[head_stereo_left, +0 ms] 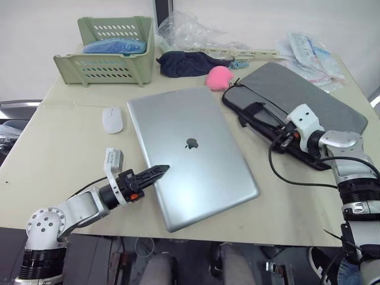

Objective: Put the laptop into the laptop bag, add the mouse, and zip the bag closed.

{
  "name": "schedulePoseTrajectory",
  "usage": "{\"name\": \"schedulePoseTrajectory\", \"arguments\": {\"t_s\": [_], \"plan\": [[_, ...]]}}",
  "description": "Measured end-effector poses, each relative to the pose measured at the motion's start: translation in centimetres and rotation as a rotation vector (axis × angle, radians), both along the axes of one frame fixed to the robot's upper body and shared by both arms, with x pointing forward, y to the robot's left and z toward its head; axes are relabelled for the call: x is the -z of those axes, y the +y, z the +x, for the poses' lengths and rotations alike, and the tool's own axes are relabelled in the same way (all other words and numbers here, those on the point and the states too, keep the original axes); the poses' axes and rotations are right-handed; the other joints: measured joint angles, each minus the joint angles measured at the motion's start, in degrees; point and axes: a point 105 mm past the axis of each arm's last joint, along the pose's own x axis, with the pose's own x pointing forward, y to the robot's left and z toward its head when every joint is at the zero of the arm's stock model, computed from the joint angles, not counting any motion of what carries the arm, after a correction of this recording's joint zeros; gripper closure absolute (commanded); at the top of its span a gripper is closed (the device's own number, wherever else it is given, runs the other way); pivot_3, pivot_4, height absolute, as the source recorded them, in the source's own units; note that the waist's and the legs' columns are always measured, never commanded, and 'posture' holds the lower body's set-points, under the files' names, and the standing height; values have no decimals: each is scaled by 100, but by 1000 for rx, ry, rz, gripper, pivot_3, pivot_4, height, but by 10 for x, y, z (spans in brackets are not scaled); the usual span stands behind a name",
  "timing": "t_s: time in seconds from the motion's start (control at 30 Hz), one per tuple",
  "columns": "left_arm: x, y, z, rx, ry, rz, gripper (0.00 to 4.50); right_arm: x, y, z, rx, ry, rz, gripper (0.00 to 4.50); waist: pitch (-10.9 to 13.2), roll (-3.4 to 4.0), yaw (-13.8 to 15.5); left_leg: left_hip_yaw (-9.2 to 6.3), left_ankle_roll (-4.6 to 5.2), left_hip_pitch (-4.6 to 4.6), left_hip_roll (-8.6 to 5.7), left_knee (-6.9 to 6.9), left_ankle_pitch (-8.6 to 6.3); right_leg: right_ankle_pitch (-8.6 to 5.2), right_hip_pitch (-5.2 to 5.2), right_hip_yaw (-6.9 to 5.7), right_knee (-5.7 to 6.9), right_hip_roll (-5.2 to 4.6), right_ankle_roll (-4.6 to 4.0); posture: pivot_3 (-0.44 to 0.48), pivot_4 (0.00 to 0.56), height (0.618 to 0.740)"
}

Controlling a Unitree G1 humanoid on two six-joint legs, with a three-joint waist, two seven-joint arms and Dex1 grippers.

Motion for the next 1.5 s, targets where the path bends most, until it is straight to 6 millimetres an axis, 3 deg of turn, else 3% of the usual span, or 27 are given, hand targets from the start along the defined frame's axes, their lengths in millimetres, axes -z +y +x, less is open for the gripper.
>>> {"name": "schedulePoseTrajectory", "arguments": {"t_s": [0.27,0.5,0.77,1.5], "plan": [[0,-15,4,66,24,-50,4257,-19,22,-8,-20,62,117,4471,2,2,5,1,0,-2,-14,0,0,0,-1,-2,0,10,0,0,150,740],[17,-9,7,98,119,-21,4257,-37,61,-24,-65,140,278,4471,7,12,3,1,-3,-2,-9,-1,-2,0,-6,2,0,24,0,0,150,740],[24,-8,11,94,163,-17,4257,-47,88,-39,-85,171,355,4471,7,12,13,1,-7,-2,-15,-1,-4,0,-6,4,-1,25,-1,0,150,740],[19,-17,43,31,197,-95,4257,-38,92,-43,-50,189,401,4471,7,12,22,24,-7,-2,-19,-1,-4,0,-5,5,0,24,0,0,150,740]]}}
